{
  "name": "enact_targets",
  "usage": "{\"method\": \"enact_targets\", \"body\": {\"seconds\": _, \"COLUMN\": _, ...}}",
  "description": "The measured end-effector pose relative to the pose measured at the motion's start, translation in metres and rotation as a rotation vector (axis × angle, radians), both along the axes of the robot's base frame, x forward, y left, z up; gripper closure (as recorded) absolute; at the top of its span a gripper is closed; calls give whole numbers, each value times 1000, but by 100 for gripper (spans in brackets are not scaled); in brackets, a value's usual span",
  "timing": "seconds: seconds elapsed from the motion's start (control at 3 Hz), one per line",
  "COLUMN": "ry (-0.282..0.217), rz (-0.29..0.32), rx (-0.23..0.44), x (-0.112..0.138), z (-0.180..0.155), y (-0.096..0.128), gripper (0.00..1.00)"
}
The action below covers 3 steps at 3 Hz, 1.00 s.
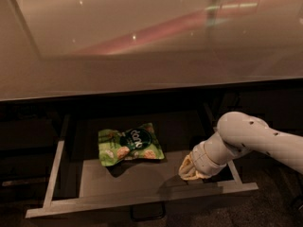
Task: Open top drawer
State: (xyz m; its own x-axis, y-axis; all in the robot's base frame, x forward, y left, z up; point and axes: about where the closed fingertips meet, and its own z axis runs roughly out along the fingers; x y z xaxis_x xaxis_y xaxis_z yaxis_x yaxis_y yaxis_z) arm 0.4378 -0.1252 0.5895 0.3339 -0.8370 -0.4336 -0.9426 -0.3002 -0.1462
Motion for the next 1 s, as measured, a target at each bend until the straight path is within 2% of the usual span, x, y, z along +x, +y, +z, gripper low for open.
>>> {"method": "enact_targets", "body": {"seconds": 0.33, "ry": 0, "rz": 0, "rx": 0, "x": 0, "z": 0, "y": 0, "gripper": 81}}
{"method": "enact_targets", "body": {"seconds": 1.0, "ry": 0, "rz": 0, "rx": 0, "x": 0, "z": 0, "y": 0, "gripper": 35}}
